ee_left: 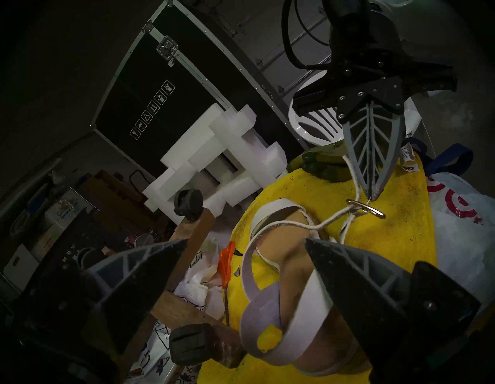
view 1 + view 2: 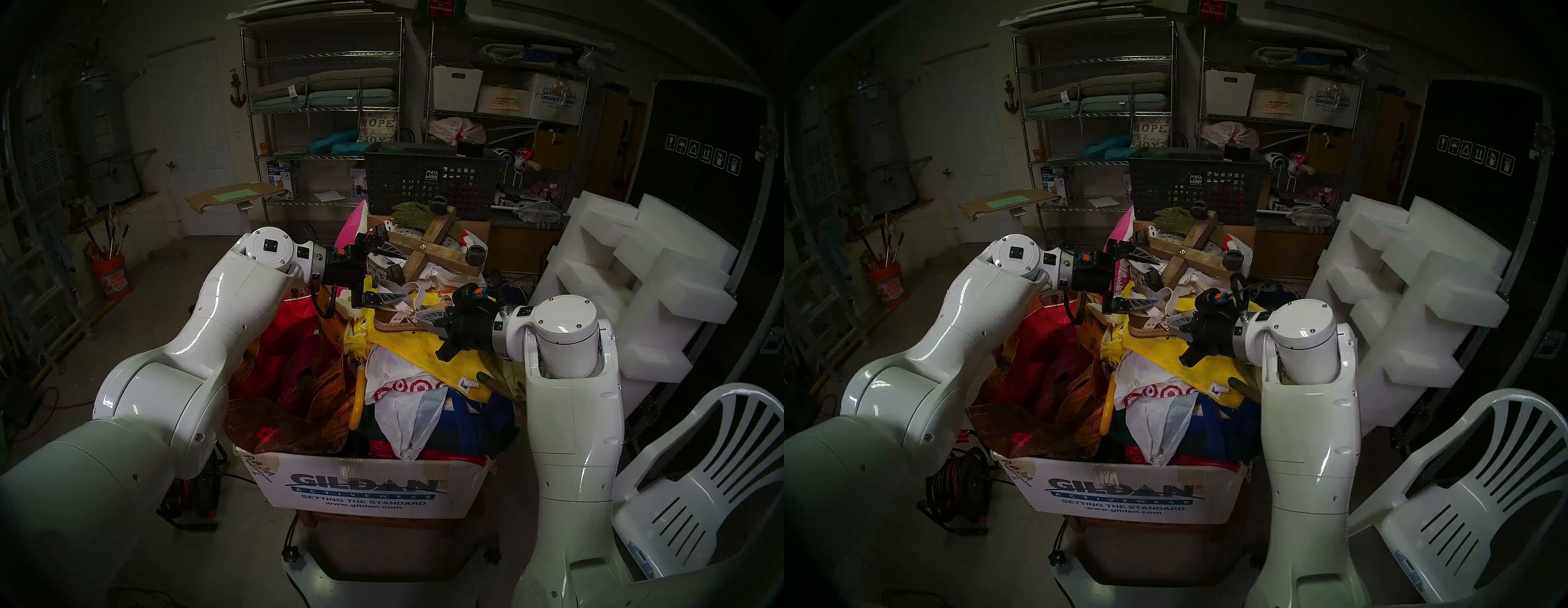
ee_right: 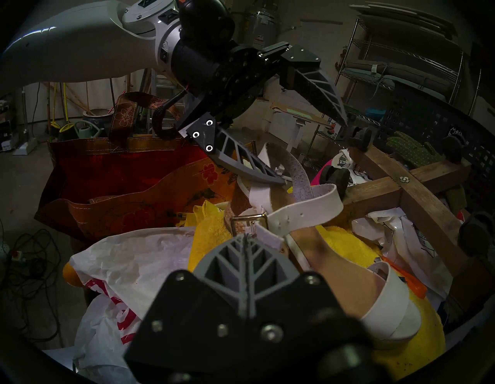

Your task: Unbuckle a shoe

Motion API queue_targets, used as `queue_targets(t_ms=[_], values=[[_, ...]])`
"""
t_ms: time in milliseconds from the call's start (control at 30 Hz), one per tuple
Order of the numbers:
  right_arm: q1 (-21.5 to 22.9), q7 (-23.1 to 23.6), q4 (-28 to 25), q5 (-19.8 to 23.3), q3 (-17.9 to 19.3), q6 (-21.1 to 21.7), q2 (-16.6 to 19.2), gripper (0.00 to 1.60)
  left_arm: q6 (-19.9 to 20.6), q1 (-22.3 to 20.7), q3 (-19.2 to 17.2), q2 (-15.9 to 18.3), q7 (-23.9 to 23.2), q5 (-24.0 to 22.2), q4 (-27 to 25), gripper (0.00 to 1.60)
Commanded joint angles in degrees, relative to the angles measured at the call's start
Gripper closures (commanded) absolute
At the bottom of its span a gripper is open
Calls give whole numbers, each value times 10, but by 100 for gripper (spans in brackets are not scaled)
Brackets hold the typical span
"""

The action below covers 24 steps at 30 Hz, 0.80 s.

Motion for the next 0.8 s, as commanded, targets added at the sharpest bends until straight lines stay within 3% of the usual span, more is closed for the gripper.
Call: queue_targets(t_ms=[0, 767], values=[[7, 2, -12, 6, 1, 1, -4, 160, 3, -3, 5, 2, -5, 6, -23, 0], [6, 6, -16, 7, 6, 0, -5, 160, -10, -3, 21, -8, 8, 37, -26, 0]])
